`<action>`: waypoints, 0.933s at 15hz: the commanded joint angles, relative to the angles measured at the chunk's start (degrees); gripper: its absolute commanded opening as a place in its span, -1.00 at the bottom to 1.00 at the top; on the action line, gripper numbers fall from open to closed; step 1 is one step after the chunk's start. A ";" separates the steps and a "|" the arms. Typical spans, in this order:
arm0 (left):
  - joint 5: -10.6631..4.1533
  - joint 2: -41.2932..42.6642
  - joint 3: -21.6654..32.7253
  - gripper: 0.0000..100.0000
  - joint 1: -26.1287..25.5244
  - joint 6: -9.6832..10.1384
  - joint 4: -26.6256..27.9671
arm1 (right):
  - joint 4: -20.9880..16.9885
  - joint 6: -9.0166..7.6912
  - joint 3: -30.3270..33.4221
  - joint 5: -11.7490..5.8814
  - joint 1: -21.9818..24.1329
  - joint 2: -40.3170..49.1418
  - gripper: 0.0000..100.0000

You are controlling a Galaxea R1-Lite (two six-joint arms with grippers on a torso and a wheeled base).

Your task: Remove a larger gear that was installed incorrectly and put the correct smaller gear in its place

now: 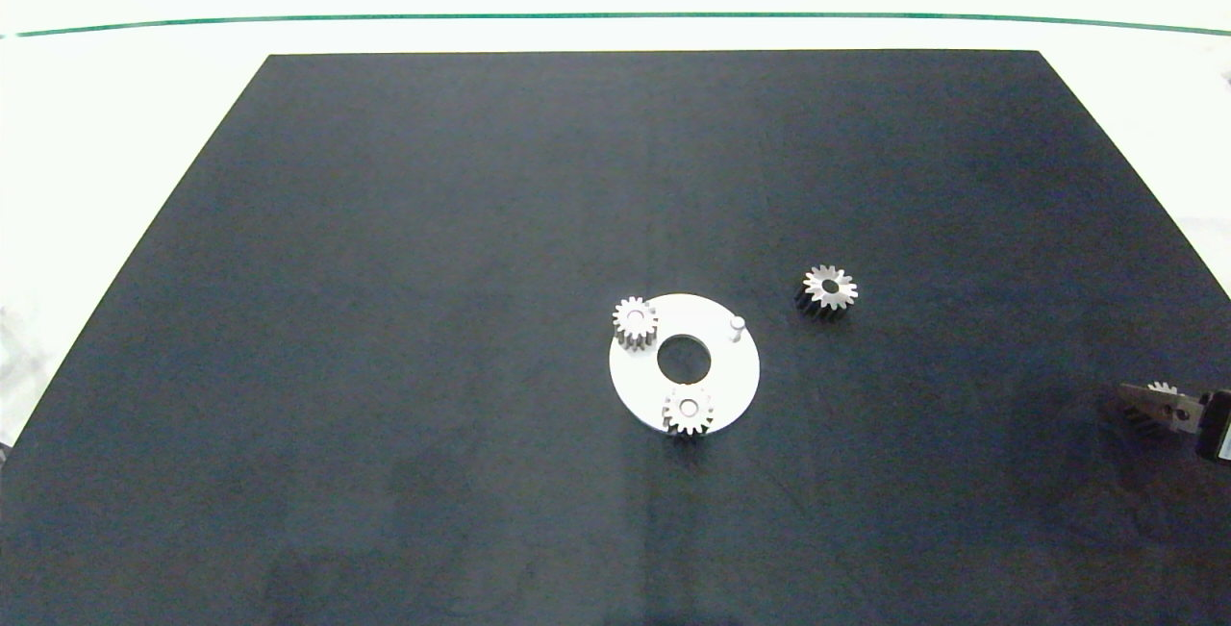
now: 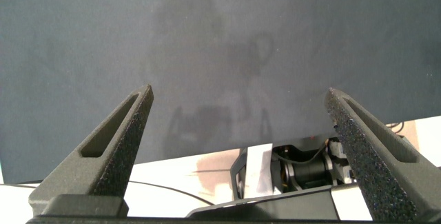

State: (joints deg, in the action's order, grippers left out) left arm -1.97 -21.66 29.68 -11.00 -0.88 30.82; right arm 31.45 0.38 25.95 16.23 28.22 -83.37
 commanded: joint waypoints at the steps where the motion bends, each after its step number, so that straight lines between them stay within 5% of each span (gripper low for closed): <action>1: -0.05 0.04 0.02 1.00 0.01 0.00 0.12 | 0.45 1.20 -0.55 2.23 0.08 -1.62 1.00; 6: -0.05 0.04 -0.06 1.00 0.01 0.00 0.21 | 0.54 1.56 -0.55 5.04 0.17 -1.62 1.00; 9: -0.05 0.04 -0.15 1.00 0.01 0.00 0.21 | 0.63 3.14 -0.55 5.13 0.17 -1.62 0.94; 14: -0.05 0.13 -0.15 1.00 0.01 0.00 0.12 | 1.16 3.14 -0.55 5.13 0.52 -1.71 0.76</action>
State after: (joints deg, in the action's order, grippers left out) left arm -2.00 -21.53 29.54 -10.97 -0.88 30.82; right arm 32.35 3.55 25.47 21.27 28.72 -84.94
